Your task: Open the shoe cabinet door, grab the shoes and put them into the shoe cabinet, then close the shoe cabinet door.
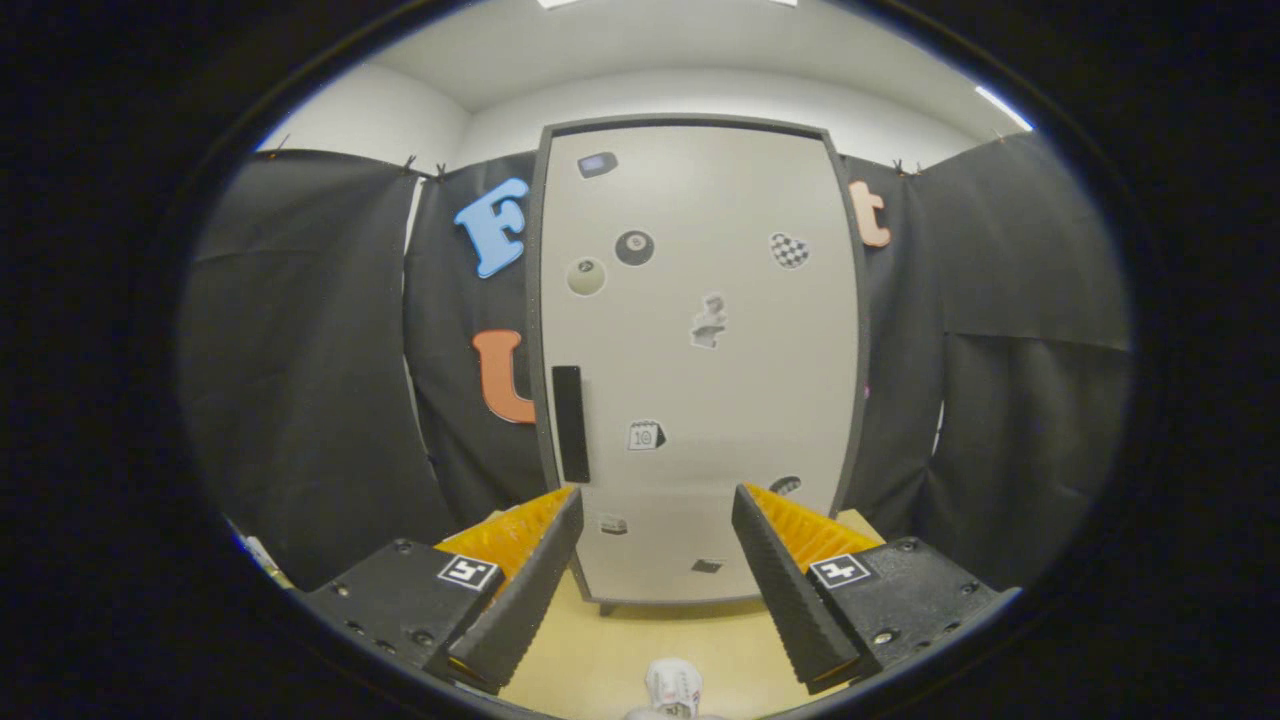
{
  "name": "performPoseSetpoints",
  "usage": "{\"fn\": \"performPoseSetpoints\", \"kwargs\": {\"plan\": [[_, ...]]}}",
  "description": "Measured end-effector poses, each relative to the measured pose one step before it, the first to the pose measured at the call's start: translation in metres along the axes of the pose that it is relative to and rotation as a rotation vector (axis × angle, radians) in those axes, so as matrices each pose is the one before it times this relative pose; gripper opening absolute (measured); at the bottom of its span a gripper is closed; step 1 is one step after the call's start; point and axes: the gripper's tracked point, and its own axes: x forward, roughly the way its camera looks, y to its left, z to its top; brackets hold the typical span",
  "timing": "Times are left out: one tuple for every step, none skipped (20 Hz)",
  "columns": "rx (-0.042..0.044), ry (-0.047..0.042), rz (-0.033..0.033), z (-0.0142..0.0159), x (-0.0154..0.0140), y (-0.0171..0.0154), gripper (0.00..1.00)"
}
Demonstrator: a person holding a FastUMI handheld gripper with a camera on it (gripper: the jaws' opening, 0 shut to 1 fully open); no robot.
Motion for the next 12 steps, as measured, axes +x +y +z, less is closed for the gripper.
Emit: {"fn": "performPoseSetpoints", "kwargs": {"plan": [[0.00574,-0.00036,0.01129,-0.00046,0.01247,0.00989,0.98],[0.00768,0.0049,0.0153,-0.00135,0.01321,0.00986,0.98],[0.00456,0.00344,0.01727,-0.00094,0.01279,0.00956,0.98],[-0.0046,0.00955,0.01108,-0.0018,0.01469,0.00769,0.98],[-0.00584,0.00886,0.00618,-0.0008,0.015,0.00567,0.98],[-0.00411,0.00503,0.00397,-0.00068,0.01537,0.00478,0.98],[-0.00001,0.00222,-0.00049,-0.00113,0.01687,0.00323,0.98],[0.00298,0.00688,-0.00322,-0.00051,0.01459,0.00285,0.97],[0.00528,0.0078,-0.0041,-0.00085,0.01493,0.00286,0.97],[0.00896,0.01105,-0.00455,-0.00114,0.01125,0.00156,0.97],[0.01226,0.00935,-0.00104,0.00046,0.0121,0.00047,0.96],[0.00897,0.00116,-0.00535,0.00275,0.00977,-0.00038,0.94]]}}
